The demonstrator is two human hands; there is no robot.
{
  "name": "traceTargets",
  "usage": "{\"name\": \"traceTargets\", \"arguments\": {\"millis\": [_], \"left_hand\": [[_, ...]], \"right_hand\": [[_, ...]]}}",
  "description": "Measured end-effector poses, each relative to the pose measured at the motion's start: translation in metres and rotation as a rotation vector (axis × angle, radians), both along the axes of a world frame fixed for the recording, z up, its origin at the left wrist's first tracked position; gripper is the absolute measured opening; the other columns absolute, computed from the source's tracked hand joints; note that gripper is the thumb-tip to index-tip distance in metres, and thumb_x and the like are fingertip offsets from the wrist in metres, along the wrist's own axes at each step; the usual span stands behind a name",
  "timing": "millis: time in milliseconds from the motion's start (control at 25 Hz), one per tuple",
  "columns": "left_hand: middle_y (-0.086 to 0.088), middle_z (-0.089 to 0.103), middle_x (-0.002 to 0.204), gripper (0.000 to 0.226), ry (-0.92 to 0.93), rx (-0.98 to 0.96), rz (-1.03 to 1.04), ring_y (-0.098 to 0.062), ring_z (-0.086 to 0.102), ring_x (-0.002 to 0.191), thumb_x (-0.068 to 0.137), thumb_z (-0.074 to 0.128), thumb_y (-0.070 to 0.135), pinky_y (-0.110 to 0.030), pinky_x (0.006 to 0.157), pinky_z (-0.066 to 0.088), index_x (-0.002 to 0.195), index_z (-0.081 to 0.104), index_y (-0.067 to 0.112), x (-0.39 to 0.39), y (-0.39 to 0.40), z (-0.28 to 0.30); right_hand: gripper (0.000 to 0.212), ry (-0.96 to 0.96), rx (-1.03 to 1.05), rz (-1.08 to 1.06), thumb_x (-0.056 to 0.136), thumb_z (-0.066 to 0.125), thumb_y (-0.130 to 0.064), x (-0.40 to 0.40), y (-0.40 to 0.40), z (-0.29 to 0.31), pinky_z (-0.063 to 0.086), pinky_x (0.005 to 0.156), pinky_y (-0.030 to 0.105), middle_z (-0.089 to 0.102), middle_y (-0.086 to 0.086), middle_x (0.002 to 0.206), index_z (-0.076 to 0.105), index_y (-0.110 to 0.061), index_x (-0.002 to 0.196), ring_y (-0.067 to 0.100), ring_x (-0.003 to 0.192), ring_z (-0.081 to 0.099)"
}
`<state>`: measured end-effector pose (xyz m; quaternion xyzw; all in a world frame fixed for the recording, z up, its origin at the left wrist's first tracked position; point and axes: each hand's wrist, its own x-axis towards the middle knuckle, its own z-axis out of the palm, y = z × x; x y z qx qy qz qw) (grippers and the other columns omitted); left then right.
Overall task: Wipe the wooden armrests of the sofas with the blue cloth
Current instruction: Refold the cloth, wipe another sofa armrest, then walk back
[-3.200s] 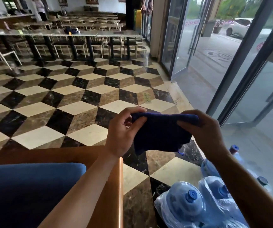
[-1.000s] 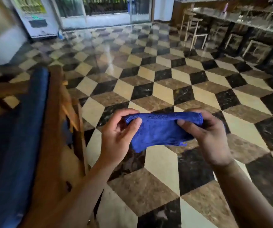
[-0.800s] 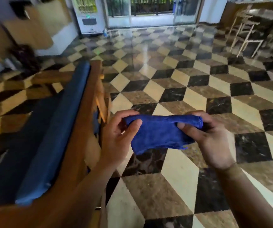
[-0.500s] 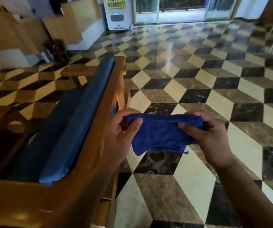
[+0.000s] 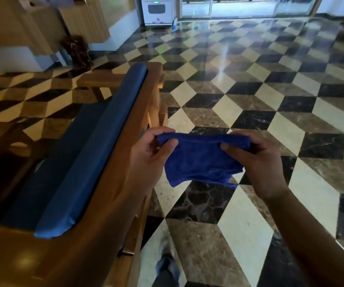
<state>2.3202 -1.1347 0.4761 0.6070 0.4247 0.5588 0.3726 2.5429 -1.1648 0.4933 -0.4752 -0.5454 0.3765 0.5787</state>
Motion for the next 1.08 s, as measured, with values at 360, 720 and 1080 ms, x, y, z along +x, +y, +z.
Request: {"name": "traceTargets", "arguments": {"millis": [360, 720, 1080], "left_hand": [[0.01, 0.071, 0.092, 0.025, -0.105, -0.102, -0.122, -0.006, 0.07, 0.089, 0.089, 0.067, 0.001, -0.018, 0.072, 0.055, 0.102, 0.063, 0.022, -0.013, 0.17, 0.0], [0.008, 0.072, 0.088, 0.026, -0.058, -0.199, -0.2, -0.001, 0.07, 0.083, 0.083, 0.071, -0.005, -0.014, 0.069, 0.054, 0.099, 0.066, 0.015, -0.026, 0.342, -0.004], [0.002, 0.066, 0.093, 0.027, -0.03, -0.129, -0.101, 0.0, 0.064, 0.083, 0.086, 0.068, -0.001, -0.014, 0.071, 0.051, 0.095, 0.066, 0.024, 0.021, 0.511, -0.005]], "right_hand": [[0.021, -0.013, -0.041, -0.056, 0.084, 0.069, 0.001, -0.014, 0.159, 0.003, 0.055, 0.067, 0.016, 0.074, -0.014, 0.082, 0.071, -0.019, 0.09, 0.004, 0.08, 0.07], [0.023, -0.008, -0.026, -0.147, 0.084, 0.069, 0.003, -0.022, 0.318, 0.001, 0.055, 0.068, 0.015, 0.075, -0.012, 0.084, 0.071, -0.02, 0.088, 0.004, 0.08, 0.07], [0.018, 0.081, -0.001, -0.125, 0.076, 0.073, -0.009, 0.022, 0.492, -0.018, 0.057, 0.072, 0.022, 0.074, -0.005, 0.087, 0.07, -0.017, 0.091, 0.013, 0.084, 0.07]]}}
